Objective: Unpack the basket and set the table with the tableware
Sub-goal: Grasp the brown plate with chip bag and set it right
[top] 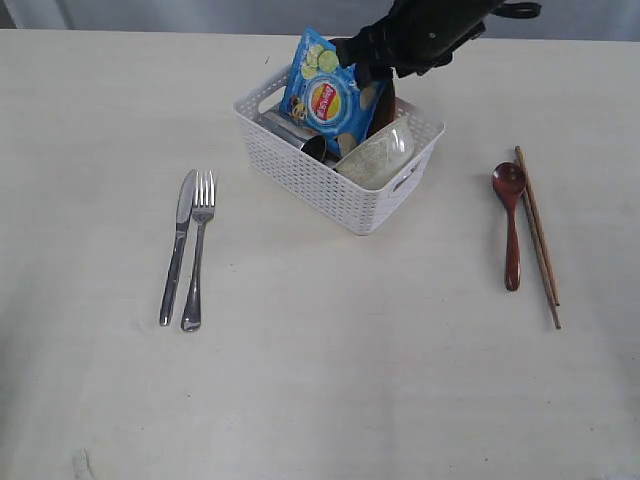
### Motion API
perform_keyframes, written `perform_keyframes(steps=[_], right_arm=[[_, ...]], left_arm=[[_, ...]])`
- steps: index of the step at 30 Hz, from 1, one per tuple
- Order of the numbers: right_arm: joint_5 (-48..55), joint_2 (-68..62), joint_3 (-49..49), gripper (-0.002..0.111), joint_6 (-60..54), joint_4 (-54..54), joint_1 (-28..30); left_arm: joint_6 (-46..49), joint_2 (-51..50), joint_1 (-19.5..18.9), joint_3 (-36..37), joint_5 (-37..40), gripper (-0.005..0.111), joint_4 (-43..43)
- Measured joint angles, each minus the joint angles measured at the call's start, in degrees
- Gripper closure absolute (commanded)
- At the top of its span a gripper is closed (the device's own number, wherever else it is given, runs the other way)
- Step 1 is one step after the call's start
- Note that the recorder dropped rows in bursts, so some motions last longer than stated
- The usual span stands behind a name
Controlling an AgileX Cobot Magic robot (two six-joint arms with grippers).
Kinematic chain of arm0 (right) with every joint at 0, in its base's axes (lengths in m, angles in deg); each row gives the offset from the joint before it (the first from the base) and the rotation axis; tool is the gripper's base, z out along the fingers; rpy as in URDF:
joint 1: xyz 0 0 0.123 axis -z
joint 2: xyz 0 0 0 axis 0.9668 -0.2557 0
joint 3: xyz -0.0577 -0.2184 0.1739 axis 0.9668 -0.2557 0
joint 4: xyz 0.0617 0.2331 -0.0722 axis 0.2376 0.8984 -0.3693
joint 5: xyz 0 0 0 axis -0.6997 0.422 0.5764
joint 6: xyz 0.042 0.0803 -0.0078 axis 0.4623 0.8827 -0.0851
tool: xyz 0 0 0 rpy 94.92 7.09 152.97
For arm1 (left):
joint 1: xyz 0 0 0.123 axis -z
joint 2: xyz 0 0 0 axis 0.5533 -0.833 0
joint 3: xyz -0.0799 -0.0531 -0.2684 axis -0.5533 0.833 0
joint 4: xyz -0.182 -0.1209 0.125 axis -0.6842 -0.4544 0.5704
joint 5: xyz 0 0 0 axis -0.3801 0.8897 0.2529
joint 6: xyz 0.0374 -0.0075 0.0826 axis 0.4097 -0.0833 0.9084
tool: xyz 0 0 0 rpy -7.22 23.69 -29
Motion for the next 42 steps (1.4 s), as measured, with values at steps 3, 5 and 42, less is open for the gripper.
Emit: perform_keyframes(steps=[3, 5, 42], right_arm=[[-0.7, -1.8, 0.0, 0.097, -4.3, 4.5, 0.0], [-1.3, -1.8, 0.0, 0.109, -5.9, 5.2, 0.1], [11.0, -17.0, 0.0, 0.109, -29.7, 58.1, 38.9]], left_arm=[[0.0, 0.0, 0.0, 0.0, 0.0, 0.107, 0.0], [0.0, 0.0, 0.0, 0.0, 0.0, 0.107, 0.0], [0.0, 0.0, 0.0, 0.0, 0.0, 0.107, 0.0]])
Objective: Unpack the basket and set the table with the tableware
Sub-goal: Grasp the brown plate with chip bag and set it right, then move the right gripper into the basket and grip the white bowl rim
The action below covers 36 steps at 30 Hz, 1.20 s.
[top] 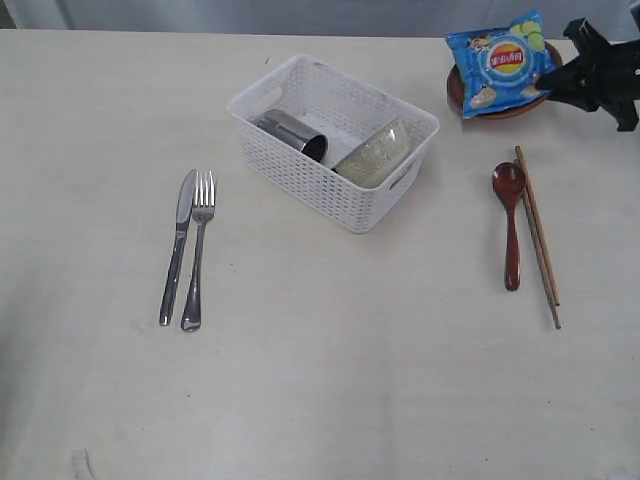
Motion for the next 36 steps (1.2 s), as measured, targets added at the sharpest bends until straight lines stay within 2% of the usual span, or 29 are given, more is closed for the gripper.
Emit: perform_keyframes(steps=[10, 15, 18, 23, 29, 36], right_arm=[[2.0, -4.4, 0.0, 0.106, -2.7, 6.4, 0.5], [2.0, -4.5, 0.1, 0.078, -2.8, 6.4, 0.5], [1.6, -4.5, 0.1, 0.07, -3.0, 5.9, 0.6], [1.5, -4.5, 0.3, 0.07, -3.2, 4.5, 1.0], [2.3, -2.6, 3.3, 0.07, 0.6, -3.3, 4.1], [4.9, 3.4, 4.0, 0.07, 3.2, -4.2, 6.9]], left_arm=[[0.0, 0.0, 0.0, 0.0, 0.0, 0.107, 0.0], [0.0, 0.0, 0.0, 0.0, 0.0, 0.107, 0.0], [0.0, 0.0, 0.0, 0.0, 0.0, 0.107, 0.0], [0.0, 0.0, 0.0, 0.0, 0.0, 0.107, 0.0], [0.0, 0.0, 0.0, 0.0, 0.0, 0.107, 0.0], [0.0, 0.0, 0.0, 0.0, 0.0, 0.107, 0.0]])
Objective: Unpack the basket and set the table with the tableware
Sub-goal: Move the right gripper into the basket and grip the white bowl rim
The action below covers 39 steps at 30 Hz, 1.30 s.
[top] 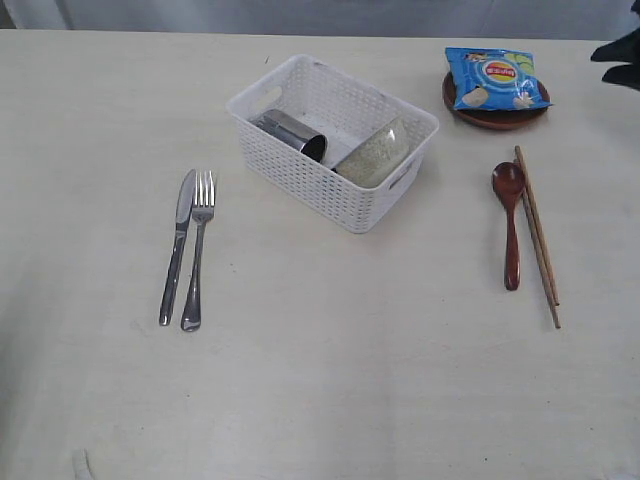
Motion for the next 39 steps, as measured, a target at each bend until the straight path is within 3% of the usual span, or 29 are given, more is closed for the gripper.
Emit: perform_keyframes(steps=[5, 9, 12, 19, 26, 34, 39], right_arm=[[4.3, 5.1, 1.5, 0.07, 0.2, 1.9, -2.3], [7.3, 9.0, 4.2, 0.07, 4.0, 0.1, -7.5], [8.9, 11.8, 7.7, 0.07, 11.6, -9.0, -13.9], [18.0, 14.7, 17.6, 0.07, 39.3, -44.5, -32.0], [19.5, 13.4, 17.0, 0.07, 52.2, -59.8, -46.9], [19.7, 12.4, 7.4, 0.07, 55.8, -62.0, -47.4], [19.7, 12.4, 6.3, 0.07, 57.0, -60.1, -47.4]], left_arm=[[0.0, 0.0, 0.0, 0.0, 0.0, 0.107, 0.0], [0.0, 0.0, 0.0, 0.0, 0.0, 0.107, 0.0], [0.0, 0.0, 0.0, 0.0, 0.0, 0.107, 0.0], [0.0, 0.0, 0.0, 0.0, 0.0, 0.107, 0.0], [0.0, 0.0, 0.0, 0.0, 0.0, 0.107, -0.1], [0.0, 0.0, 0.0, 0.0, 0.0, 0.107, -0.1], [0.0, 0.0, 0.0, 0.0, 0.0, 0.107, -0.1]])
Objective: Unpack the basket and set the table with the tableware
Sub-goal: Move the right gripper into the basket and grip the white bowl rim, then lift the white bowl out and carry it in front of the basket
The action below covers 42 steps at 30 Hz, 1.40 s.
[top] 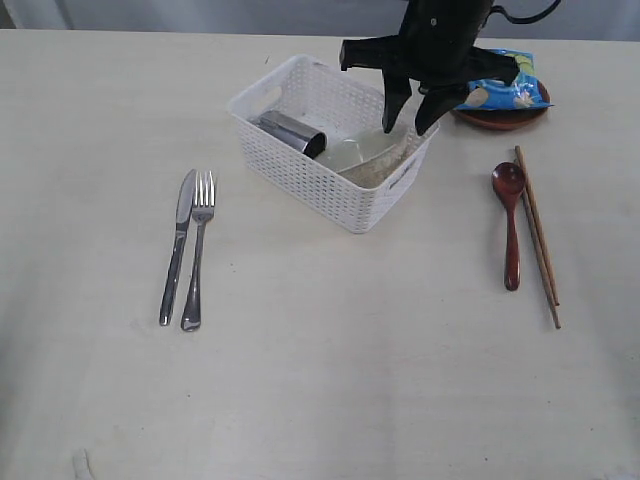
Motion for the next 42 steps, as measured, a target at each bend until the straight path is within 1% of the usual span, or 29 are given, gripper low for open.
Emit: perform_keyframes(steps=[10, 16, 24, 27, 31, 42], right_arm=[[-1.4, -0.5, 0.0, 0.07, 1.4, 1.9, 0.0], [-2.1, -2.7, 0.0, 0.07, 1.6, 0.2, 0.0], [-6.5, -3.2, 0.0, 0.07, 1.6, -0.3, 0.0], [-7.6, -3.2, 0.0, 0.07, 1.8, -2.1, 0.0], [-7.7, -3.3, 0.0, 0.07, 2.0, -4.0, 0.0], [-7.9, -6.1, 0.0, 0.07, 2.1, -4.2, 0.0]], left_arm=[[0.0, 0.0, 0.0, 0.0, 0.0, 0.107, 0.0], [0.0, 0.0, 0.0, 0.0, 0.0, 0.107, 0.0], [0.0, 0.0, 0.0, 0.0, 0.0, 0.107, 0.0], [0.0, 0.0, 0.0, 0.0, 0.0, 0.107, 0.0], [0.0, 0.0, 0.0, 0.0, 0.0, 0.107, 0.0], [0.0, 0.0, 0.0, 0.0, 0.0, 0.107, 0.0]])
